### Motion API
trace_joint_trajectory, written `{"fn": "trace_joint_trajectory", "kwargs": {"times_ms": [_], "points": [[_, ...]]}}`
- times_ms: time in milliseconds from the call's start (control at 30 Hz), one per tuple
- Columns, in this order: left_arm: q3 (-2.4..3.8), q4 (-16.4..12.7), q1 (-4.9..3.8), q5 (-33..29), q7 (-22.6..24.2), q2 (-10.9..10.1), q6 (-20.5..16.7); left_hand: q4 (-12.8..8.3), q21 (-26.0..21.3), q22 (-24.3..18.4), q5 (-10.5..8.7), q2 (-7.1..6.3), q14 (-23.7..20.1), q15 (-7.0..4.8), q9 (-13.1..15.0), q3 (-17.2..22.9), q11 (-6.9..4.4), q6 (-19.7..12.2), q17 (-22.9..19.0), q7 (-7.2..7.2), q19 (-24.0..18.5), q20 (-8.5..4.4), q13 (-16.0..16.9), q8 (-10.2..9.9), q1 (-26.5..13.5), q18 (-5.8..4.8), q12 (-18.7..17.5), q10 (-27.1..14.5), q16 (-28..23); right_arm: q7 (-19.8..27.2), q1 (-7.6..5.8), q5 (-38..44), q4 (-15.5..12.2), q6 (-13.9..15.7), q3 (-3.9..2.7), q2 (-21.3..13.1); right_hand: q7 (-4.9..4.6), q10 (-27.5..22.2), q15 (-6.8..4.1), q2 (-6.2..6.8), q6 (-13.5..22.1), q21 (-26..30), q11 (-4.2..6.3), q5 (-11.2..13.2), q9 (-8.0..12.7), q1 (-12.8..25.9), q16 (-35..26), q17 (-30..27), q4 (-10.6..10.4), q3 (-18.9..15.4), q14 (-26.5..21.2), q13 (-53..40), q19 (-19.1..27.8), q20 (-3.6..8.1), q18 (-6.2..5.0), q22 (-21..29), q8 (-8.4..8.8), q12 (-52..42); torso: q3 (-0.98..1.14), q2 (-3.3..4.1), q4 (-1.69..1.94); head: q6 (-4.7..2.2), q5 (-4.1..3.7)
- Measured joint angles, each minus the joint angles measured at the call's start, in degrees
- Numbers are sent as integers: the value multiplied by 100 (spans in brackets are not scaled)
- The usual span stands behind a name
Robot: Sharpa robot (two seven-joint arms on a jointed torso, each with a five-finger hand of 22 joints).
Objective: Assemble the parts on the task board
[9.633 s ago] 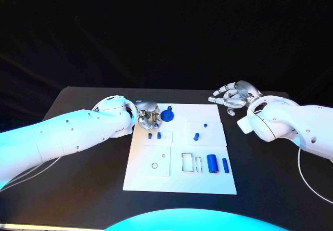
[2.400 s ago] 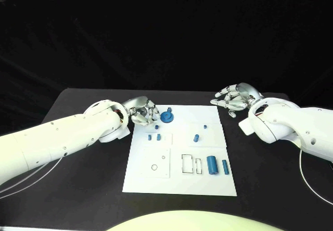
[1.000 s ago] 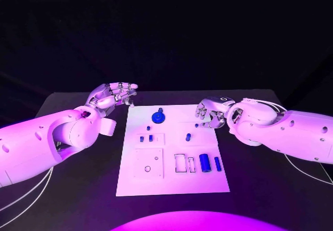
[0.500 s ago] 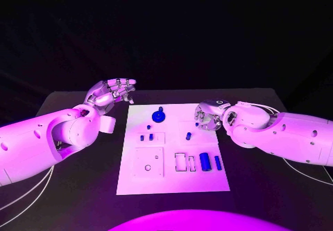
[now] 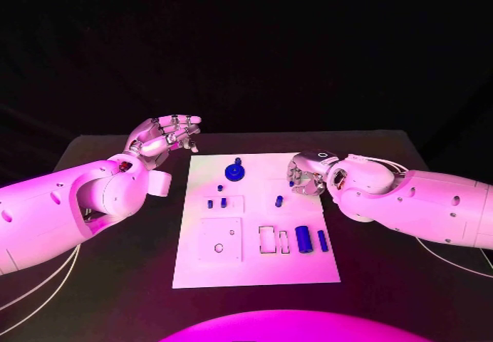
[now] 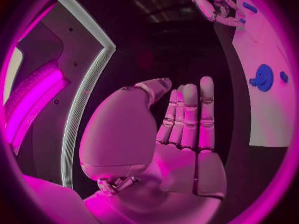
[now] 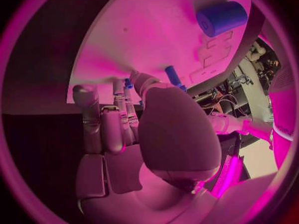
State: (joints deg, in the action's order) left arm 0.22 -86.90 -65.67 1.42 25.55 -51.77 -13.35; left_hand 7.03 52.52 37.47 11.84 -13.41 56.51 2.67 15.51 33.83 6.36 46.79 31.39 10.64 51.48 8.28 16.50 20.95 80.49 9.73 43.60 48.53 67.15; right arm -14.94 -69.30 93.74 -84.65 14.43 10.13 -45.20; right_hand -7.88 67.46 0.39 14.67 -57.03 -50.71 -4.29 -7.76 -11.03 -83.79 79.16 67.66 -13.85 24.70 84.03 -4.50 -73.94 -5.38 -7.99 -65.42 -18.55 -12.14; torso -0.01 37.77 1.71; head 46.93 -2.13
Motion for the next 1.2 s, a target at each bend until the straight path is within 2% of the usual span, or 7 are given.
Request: {"fn": "trace_joint_trajectory", "kwargs": {"times_ms": [100, 200, 367, 667, 733, 967, 1200], "points": [[0, 3, 0, 3, 0, 0, 0, 0, 0, 0, 0, 0, 0, 0, 0, 0, 0, 0, 0, 0, 0, 0, 0, 0, 0, 0, 0, 0, 0, 4, 5, -11, 18, 12, -3, 21, -16, 11, 0, 2, -23, -2, 10, 0, 0, 2, 0, 8, -3, 54, 0, 7, -32, 0, 0, -16, 0, 0, 3, 0, 1, 0, 0], [-1, 6, 0, 7, 0, 0, 0, 0, 0, 0, 0, 0, 0, 0, 0, 0, 0, 0, 0, 0, 0, 0, 0, 0, 0, 0, 0, 0, 0, 7, 7, -21, 32, 21, -4, 34, 9, 27, -21, -68, -50, -43, 14, 0, -7, 10, 30, 33, 1, 160, -21, 6, -48, 6, 0, -44, 0, 10, 3, 0, 2, 3, -3], [-1, 9, 0, 15, -5, 0, 1, 0, 0, 1, 0, 0, 0, 0, 0, 0, 0, 0, -5, 0, 0, 0, -6, 0, 0, 0, 0, 0, 0, 12, 12, -46, 53, 34, -8, 47, -5, 56, -42, -106, -74, -86, 25, 0, -13, 19, 30, 56, 3, 258, 0, 11, -56, 15, 0, -67, 0, 30, 2, 0, 2, 10, -4], [-2, 12, 0, 54, -16, -2, 1, 0, 0, 1, 0, 0, 0, 0, -4, 0, 0, -40, -5, -1, 0, 0, -11, 0, 0, -1, 0, 0, 0, 12, 16, -84, 79, 48, -9, 64, 8, 124, -41, -164, -129, -132, 40, 0, -30, 31, 52, 86, 41, 437, 0, 26, -98, 14, 0, -130, 22, 74, -5, -3, 3, 12, -8], [-2, 12, 0, 66, -19, -4, 1, 0, 0, 1, 0, 0, 0, 0, -5, 0, 0, -40, -5, -1, 0, 0, -11, 0, 0, 0, 0, 0, 0, 11, 16, -88, 86, 48, -9, 68, 42, 146, -53, -234, -163, -190, 61, 0, -49, 22, 66, 107, 92, 559, -11, 26, -118, 35, 0, -165, 22, 74, -7, -3, 3, 13, -9], [-2, 14, 0, 107, -34, -15, 1, 16, 0, 1, 0, 0, -20, 20, -4, -16, 0, -40, -8, -1, 0, 0, -17, 0, 0, -1, -24, 0, 0, 9, 23, -92, 90, 48, -11, 89, 42, 288, -83, -320, -245, -353, 82, 36, -120, 32, 109, 168, 374, 992, -1, 22, -170, 46, 0, -311, -9, 155, -7, -3, 6, 23, -16], [-2, 14, 0, 153, -58, -24, 1, 0, 0, -4, 0, 0, -20, 20, -9, -32, 0, -40, -10, -1, 0, 0, -17, 0, 0, 0, -23, 0, 0, -7, 31, -83, 95, 54, -14, 101, 68, 386, -103, -376, -271, -455, 97, 60, -193, 93, 109, 190, 506, 1128, -21, 4, -211, 47, 0, -411, -51, 186, -10, -5, 4, 34, -17]]}}
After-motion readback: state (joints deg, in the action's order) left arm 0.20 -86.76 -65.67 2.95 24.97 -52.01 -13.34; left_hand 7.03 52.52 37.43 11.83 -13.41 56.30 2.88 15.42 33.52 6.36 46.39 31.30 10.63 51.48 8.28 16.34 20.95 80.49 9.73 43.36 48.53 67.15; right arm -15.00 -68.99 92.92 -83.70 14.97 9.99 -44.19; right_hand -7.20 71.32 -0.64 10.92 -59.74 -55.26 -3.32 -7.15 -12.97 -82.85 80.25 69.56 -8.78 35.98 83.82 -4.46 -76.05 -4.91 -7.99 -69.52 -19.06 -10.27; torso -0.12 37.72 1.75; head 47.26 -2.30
